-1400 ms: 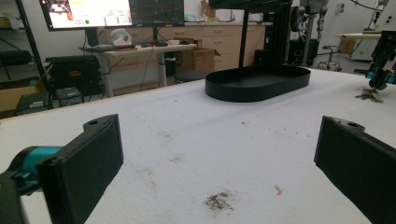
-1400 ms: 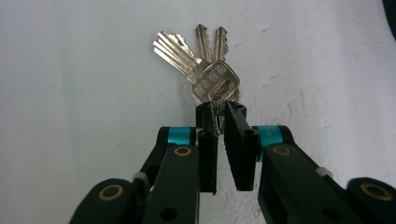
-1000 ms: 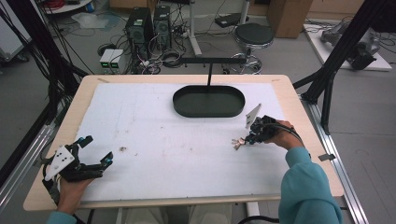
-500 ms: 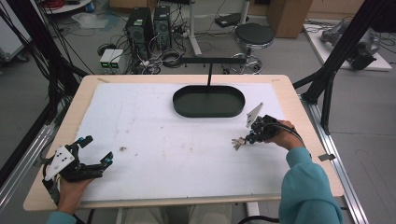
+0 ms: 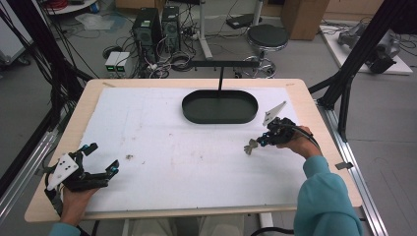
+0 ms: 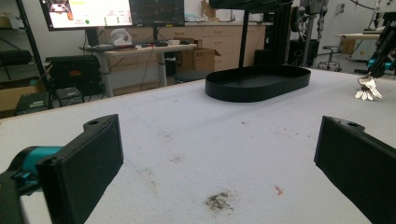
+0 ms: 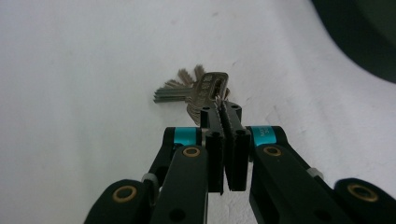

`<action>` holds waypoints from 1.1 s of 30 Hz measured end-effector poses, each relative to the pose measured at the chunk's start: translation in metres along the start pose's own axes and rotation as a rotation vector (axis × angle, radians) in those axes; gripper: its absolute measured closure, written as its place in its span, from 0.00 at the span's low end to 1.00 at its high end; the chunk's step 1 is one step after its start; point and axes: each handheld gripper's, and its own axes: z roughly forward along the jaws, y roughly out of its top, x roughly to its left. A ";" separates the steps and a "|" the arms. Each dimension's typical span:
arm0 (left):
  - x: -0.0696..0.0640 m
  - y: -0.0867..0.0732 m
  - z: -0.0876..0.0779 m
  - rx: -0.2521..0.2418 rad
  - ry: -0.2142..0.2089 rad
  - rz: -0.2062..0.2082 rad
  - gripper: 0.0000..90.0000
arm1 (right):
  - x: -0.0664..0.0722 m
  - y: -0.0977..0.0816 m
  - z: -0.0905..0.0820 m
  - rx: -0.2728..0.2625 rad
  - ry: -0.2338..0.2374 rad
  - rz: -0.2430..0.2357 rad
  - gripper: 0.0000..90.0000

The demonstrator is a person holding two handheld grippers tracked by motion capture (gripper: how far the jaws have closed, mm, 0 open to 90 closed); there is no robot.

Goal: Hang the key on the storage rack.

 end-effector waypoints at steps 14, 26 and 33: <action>0.000 0.000 0.000 0.000 0.000 -0.001 0.02 | -0.003 0.015 -0.034 -0.231 -0.043 0.118 0.99; 0.001 0.000 0.000 0.000 0.002 -0.007 0.02 | -0.016 0.051 -0.061 -0.375 -0.086 0.184 0.99; 0.001 0.000 0.000 0.002 0.000 -0.011 0.02 | -0.034 0.072 -0.076 -0.400 -0.118 0.221 0.99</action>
